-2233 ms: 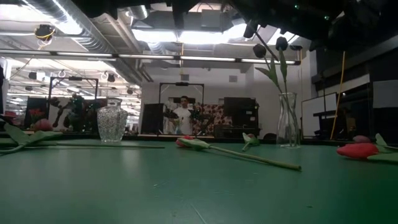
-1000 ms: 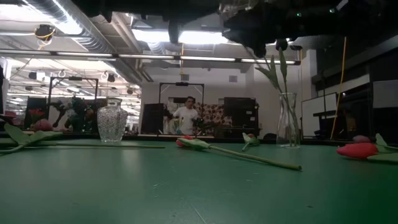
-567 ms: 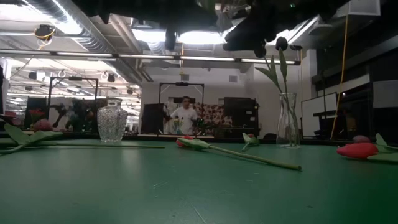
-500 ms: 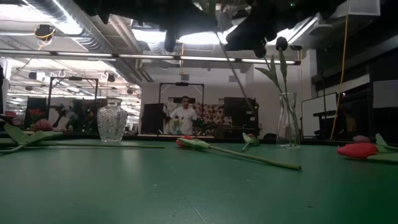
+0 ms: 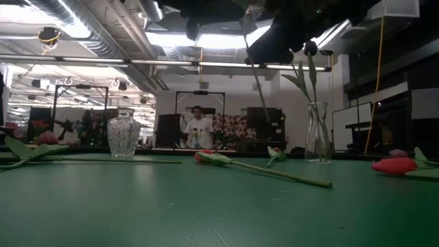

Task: Sort flowers into vase by color
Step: Put the black flower into the top right transparent vase

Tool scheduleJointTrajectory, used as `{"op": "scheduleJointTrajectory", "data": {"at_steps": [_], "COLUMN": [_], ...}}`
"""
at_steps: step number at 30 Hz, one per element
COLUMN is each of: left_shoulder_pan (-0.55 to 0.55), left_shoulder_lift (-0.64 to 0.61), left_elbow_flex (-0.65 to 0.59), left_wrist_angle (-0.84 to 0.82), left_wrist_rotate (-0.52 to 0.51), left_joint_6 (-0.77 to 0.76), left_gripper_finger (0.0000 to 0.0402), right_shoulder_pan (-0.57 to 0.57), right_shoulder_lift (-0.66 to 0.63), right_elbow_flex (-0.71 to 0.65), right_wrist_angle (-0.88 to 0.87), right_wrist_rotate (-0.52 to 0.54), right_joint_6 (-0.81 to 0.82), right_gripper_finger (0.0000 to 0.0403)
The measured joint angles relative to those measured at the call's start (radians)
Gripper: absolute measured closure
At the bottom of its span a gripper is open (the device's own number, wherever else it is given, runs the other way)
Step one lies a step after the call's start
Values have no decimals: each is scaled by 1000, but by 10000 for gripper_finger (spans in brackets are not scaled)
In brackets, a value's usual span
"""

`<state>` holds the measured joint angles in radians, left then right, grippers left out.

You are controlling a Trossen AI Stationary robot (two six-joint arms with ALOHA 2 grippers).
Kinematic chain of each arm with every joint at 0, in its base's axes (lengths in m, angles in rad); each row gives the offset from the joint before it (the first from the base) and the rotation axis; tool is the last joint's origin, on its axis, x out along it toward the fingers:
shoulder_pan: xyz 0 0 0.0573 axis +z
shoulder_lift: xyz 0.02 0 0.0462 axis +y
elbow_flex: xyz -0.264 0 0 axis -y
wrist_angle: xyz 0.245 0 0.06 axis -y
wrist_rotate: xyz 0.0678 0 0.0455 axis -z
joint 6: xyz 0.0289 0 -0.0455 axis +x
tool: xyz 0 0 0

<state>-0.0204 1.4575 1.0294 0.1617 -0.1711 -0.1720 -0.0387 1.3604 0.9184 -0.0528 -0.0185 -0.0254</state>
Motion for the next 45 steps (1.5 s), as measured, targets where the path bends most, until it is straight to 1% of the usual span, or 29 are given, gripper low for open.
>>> {"op": "scheduleJointTrajectory", "data": {"at_steps": [9,18,20,22,25,29,33,34,38,40,42,45], "left_shoulder_pan": [5,5,5,5,5,5,5,5,5,5,3,-8], "left_shoulder_lift": [0,0,0,0,0,0,0,0,0,0,0,-1], "left_elbow_flex": [4,4,4,4,4,4,4,4,4,4,4,5], "left_wrist_angle": [-19,-22,-24,-24,-24,-24,-24,-24,-24,-24,-26,-33], "left_wrist_rotate": [-3,-4,-4,-4,-4,-6,-8,-9,-12,-22,-28,-29], "left_joint_6": [29,27,26,26,26,26,26,27,53,59,74,92], "left_gripper_finger": [389,389,389,389,389,389,389,389,389,383,369,336], "right_shoulder_pan": [0,0,0,0,0,0,0,0,2,8,8,6], "right_shoulder_lift": [0,47,51,51,52,53,53,52,52,52,53,54], "right_elbow_flex": [0,-1,-1,-1,-1,-1,-1,-1,-1,-1,-1,-3], "right_wrist_angle": [-10,-1,-1,4,5,5,5,4,5,6,21,80], "right_wrist_rotate": [0,-19,-17,-9,-9,-9,-9,-9,9,30,36,33], "right_joint_6": [7,26,29,29,29,28,16,11,-3,-6,-6,-9], "right_gripper_finger": [182,182,187,202,238,304,382,390,385,393,396,394]}}
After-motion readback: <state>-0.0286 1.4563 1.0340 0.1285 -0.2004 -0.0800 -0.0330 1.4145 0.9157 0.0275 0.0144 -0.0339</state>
